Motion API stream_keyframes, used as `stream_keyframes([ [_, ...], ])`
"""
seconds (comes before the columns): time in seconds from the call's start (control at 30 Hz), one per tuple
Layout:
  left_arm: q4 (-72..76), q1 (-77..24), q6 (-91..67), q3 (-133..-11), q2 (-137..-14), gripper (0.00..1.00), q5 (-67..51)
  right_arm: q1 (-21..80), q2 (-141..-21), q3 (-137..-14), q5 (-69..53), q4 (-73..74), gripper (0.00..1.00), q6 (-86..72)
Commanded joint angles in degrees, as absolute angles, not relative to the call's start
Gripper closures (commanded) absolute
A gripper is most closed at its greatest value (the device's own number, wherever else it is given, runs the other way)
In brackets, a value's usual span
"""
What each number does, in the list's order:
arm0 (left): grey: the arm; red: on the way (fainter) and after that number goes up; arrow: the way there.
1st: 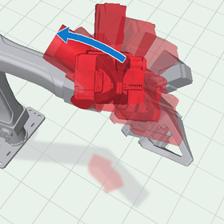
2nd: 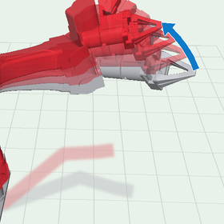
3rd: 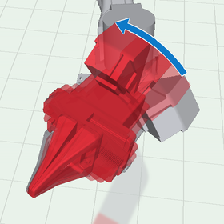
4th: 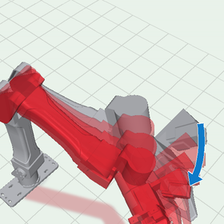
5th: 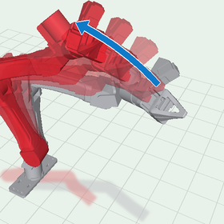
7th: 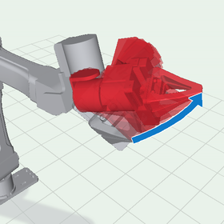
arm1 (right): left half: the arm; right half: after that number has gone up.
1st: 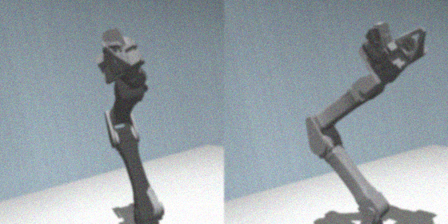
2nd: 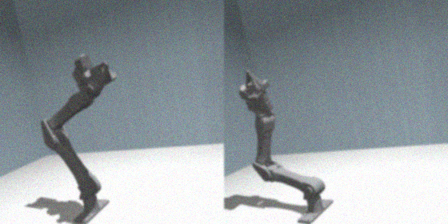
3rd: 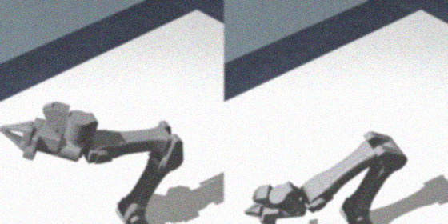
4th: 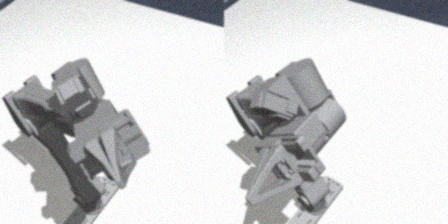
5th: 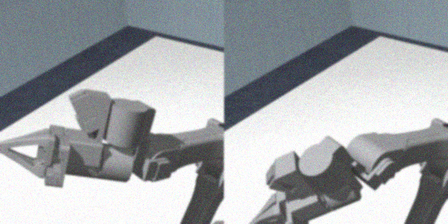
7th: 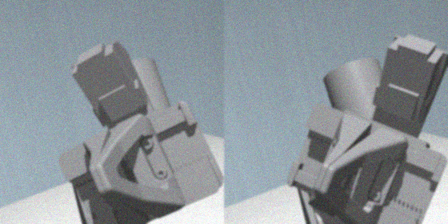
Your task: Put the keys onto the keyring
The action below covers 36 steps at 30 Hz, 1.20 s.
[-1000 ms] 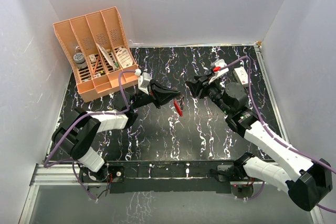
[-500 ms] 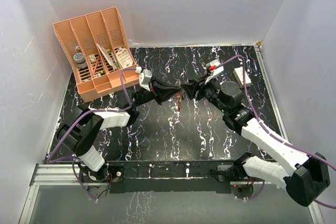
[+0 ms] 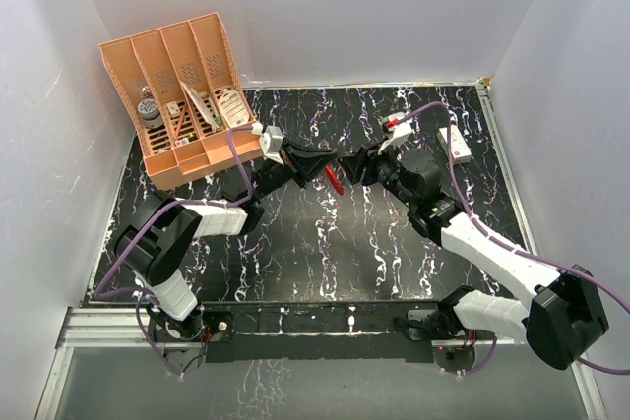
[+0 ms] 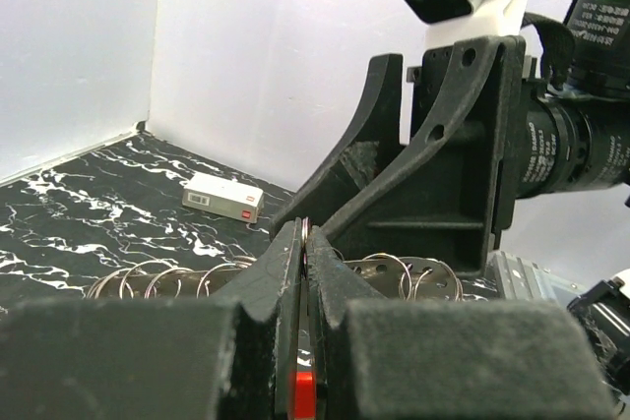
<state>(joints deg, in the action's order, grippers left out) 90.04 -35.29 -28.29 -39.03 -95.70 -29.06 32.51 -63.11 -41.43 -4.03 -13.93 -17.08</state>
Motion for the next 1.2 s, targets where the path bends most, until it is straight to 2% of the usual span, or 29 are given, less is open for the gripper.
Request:
stream_keyframes([
  [0.0,102.23,-34.98,-26.46,-41.95,-96.25,1.00,-26.10,33.12,-64.68,-42.47,-4.15,-20.10,0.56,-19.58],
  [0.33,102.39,-35.03,-27.64,-43.06,-96.63,1.00,-26.14,33.63,-65.26,-43.24,-3.67,-21.16,0.55,-18.15],
  [0.77,102.40,-33.62,-32.44,-42.75,-89.30,1.00,-37.88,31.42,-55.03,-42.24,2.69,-15.26,0.53,-12.54],
  [1.17,102.39,-33.59,-35.49,-43.69,-86.82,1.00,-43.58,31.37,-46.25,-37.37,-11.63,-19.99,0.59,-4.24],
])
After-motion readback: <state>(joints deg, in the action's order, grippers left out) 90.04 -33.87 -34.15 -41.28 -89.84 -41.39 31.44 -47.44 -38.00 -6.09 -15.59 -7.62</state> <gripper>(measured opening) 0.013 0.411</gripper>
